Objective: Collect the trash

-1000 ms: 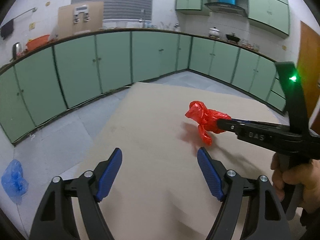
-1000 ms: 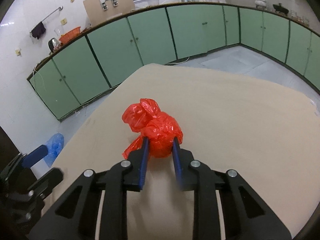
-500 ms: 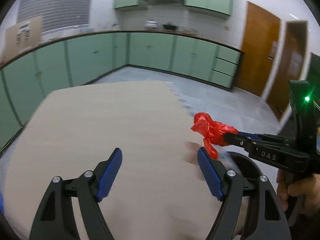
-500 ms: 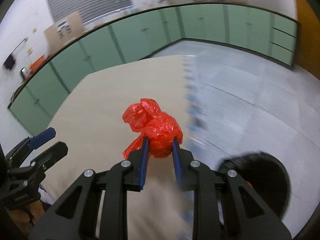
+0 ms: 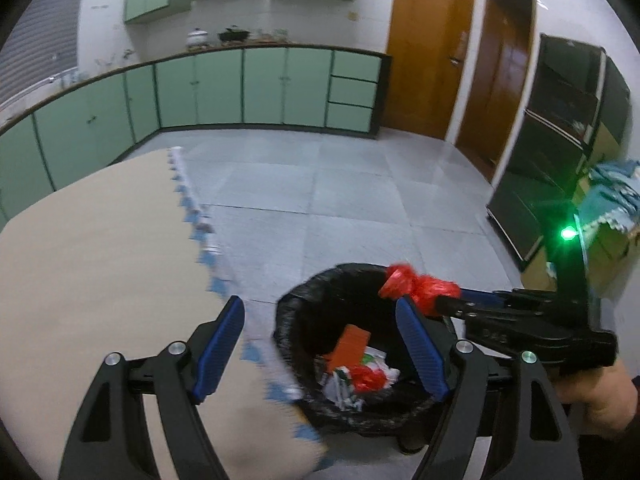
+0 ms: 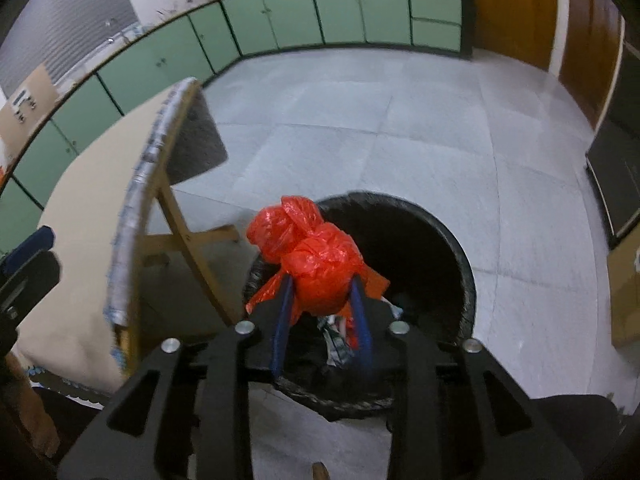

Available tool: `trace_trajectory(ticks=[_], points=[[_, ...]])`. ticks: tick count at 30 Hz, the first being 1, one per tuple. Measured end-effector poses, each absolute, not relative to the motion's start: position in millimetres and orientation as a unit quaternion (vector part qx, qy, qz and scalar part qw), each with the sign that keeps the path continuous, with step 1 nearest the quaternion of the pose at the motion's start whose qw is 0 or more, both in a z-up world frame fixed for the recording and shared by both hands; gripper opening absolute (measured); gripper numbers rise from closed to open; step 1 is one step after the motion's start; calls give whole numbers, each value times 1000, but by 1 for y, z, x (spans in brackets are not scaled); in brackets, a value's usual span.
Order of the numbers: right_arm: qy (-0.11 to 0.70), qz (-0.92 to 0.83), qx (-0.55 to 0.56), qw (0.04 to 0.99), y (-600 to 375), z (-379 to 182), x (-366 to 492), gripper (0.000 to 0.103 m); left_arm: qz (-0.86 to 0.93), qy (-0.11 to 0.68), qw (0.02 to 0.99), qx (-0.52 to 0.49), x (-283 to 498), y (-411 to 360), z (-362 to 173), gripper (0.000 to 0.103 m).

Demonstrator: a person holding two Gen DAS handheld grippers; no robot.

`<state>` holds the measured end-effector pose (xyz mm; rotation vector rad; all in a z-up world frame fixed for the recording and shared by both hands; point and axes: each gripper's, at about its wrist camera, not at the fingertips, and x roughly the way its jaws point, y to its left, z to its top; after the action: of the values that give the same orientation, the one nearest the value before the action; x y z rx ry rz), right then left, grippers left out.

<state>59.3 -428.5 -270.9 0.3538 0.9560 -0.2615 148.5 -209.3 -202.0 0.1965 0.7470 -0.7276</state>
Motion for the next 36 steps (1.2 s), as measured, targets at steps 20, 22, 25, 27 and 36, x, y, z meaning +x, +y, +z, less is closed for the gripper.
trace_trajectory(ticks=[20, 22, 25, 27, 36], points=[[400, -162, 125, 894, -417, -187, 13, 88, -335, 360, 865, 104, 111, -201, -180, 89], [392, -168, 121, 897, -412, -174, 5, 90, -326, 354, 871, 100, 105, -191, -168, 92], [386, -176, 117, 898, -403, -152, -7, 96, -312, 348, 880, 90, 98, -175, -151, 97], [382, -189, 110, 898, -394, -138, -16, 97, -299, 340, 887, 96, 89, -167, -140, 97], [348, -241, 101, 900, -364, -84, -64, 98, -279, 320, 901, 85, 48, -142, -97, 97]])
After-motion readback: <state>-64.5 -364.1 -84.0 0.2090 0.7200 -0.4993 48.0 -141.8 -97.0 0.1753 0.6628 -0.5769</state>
